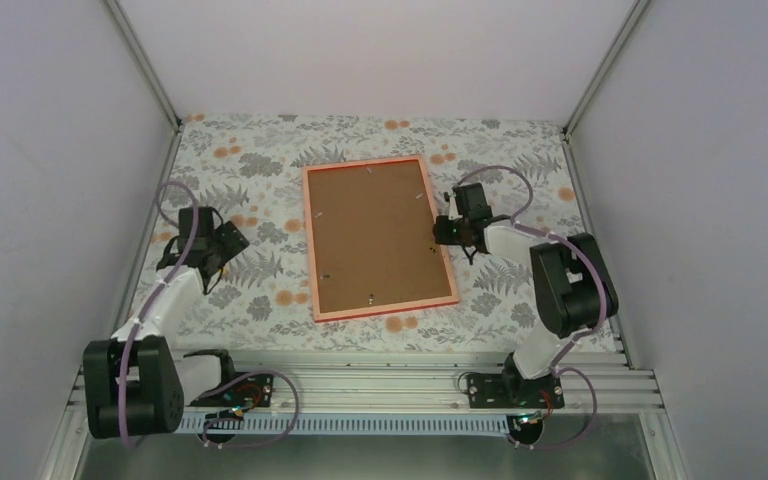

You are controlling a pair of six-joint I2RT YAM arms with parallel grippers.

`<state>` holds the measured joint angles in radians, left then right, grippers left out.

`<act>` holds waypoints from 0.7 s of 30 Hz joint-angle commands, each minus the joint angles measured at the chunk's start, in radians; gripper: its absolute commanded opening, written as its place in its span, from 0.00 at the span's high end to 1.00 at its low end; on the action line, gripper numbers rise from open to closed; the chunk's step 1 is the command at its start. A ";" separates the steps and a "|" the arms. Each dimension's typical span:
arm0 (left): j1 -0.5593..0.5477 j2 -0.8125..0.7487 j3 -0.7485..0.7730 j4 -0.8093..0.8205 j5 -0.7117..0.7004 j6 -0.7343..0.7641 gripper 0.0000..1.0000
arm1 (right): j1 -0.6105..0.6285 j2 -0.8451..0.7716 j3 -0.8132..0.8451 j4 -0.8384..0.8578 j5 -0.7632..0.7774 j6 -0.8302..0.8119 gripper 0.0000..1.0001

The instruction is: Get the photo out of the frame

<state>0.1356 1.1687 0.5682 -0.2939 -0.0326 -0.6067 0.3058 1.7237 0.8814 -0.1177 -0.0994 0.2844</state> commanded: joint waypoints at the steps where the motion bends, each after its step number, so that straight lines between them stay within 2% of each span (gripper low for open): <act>1: -0.127 -0.082 0.053 -0.095 0.030 0.015 0.18 | 0.011 -0.114 -0.005 -0.067 -0.016 0.006 0.59; 10: -0.415 -0.147 0.025 -0.134 0.071 -0.006 0.15 | 0.131 -0.318 -0.090 -0.153 0.002 0.024 0.38; 17: -0.686 -0.102 -0.025 -0.108 -0.005 -0.090 0.15 | 0.301 -0.397 -0.146 -0.169 0.017 0.061 0.27; 21: -0.812 -0.045 -0.030 -0.091 -0.073 -0.136 0.21 | 0.378 -0.420 -0.177 -0.156 0.032 0.049 0.20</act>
<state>-0.5919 1.0790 0.5514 -0.3988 -0.0277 -0.6781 0.6285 1.3350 0.7361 -0.2710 -0.0921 0.3275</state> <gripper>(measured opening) 0.815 0.770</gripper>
